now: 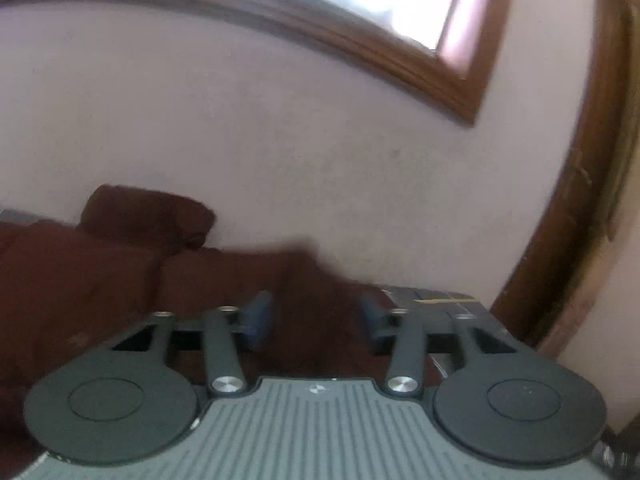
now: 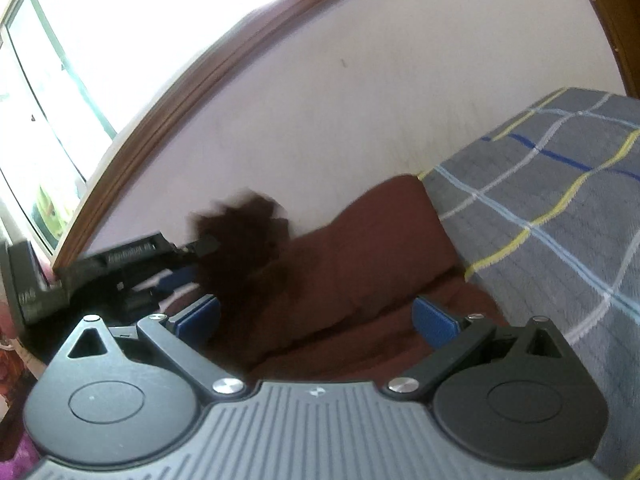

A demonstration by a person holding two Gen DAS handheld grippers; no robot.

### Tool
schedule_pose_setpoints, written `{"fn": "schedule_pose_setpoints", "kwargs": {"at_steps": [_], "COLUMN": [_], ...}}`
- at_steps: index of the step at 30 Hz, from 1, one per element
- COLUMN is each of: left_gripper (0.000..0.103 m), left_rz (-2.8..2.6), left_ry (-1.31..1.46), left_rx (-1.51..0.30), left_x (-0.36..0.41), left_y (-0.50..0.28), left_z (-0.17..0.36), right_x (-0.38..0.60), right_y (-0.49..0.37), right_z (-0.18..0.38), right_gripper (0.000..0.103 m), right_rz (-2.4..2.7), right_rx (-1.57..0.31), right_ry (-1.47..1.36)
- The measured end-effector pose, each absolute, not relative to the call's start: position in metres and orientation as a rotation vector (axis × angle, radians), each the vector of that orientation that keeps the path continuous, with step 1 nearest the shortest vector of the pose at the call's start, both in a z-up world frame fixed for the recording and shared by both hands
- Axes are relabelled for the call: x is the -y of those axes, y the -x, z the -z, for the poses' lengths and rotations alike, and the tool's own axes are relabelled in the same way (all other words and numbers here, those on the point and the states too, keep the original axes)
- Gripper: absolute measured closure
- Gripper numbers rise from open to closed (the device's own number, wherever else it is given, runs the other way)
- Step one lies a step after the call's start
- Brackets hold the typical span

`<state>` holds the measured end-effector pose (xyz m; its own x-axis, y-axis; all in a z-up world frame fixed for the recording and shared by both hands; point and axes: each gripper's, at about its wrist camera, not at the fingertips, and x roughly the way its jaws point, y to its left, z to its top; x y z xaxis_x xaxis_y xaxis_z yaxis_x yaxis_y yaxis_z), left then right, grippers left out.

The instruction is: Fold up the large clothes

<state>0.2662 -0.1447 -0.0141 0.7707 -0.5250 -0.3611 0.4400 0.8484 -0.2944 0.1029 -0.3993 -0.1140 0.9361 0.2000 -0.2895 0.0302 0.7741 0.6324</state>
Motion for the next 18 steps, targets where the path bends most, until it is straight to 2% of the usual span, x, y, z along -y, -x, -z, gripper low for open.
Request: {"fn": "schedule_pose_setpoints", "kwargs": {"at_steps": [1, 5, 9, 11, 12, 13, 14, 15, 18], "left_gripper": [0.025, 0.000, 0.001, 0.007, 0.011, 0.019, 0.024, 0.026, 0.027], "left_rz": [0.532, 0.506, 0.400, 0.341, 0.312, 0.283, 0.261, 0.239, 0.159], "left_ry": [0.195, 0.175, 0.170, 0.172, 0.172, 0.182, 0.202, 0.224, 0.248], "left_rx": [-0.432, -0.351, -0.329, -0.337, -0.349, -0.371, -0.391, -0.406, -0.413], "left_x": [0.142, 0.120, 0.076, 0.054, 0.046, 0.035, 0.023, 0.013, -0.008], "left_y": [-0.262, -0.244, -0.244, -0.254, -0.262, -0.272, -0.281, -0.290, -0.316], "left_z": [0.014, 0.011, 0.011, 0.011, 0.011, 0.013, 0.013, 0.015, 0.021], "right_x": [0.400, 0.402, 0.386, 0.372, 0.362, 0.351, 0.339, 0.329, 0.297], "right_y": [-0.105, -0.121, -0.147, -0.166, -0.179, -0.192, -0.208, -0.223, -0.266], "right_z": [0.112, 0.103, 0.082, 0.067, 0.060, 0.053, 0.048, 0.045, 0.046], "right_gripper": [0.000, 0.000, 0.000, 0.000, 0.015, 0.032, 0.066, 0.075, 0.081], "right_rz": [-0.092, -0.089, -0.092, -0.102, -0.102, -0.114, -0.133, -0.142, -0.176], "right_rx": [-0.352, -0.364, -0.356, -0.326, -0.325, -0.326, -0.345, -0.370, -0.412], "right_ry": [-0.681, -0.663, -0.538, -0.432, -0.378, -0.329, -0.282, -0.254, -0.166]}}
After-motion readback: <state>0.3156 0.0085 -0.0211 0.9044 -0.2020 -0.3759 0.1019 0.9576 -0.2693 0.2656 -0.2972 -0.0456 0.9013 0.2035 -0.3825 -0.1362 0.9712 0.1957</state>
